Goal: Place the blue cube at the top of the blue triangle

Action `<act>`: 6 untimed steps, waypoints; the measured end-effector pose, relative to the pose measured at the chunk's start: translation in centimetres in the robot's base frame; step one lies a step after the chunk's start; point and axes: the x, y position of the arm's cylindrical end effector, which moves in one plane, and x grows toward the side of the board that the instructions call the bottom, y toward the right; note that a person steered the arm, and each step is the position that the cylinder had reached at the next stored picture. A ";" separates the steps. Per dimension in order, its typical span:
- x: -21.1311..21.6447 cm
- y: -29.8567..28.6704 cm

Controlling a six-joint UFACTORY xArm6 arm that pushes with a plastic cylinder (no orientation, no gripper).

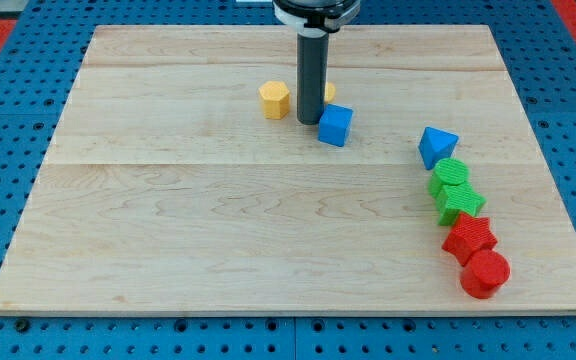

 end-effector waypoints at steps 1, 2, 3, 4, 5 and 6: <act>0.0 1.7; 0.8 -2.3; 4.4 -1.8; 2.6 0.9; 1.1 4.2; 0.7 7.8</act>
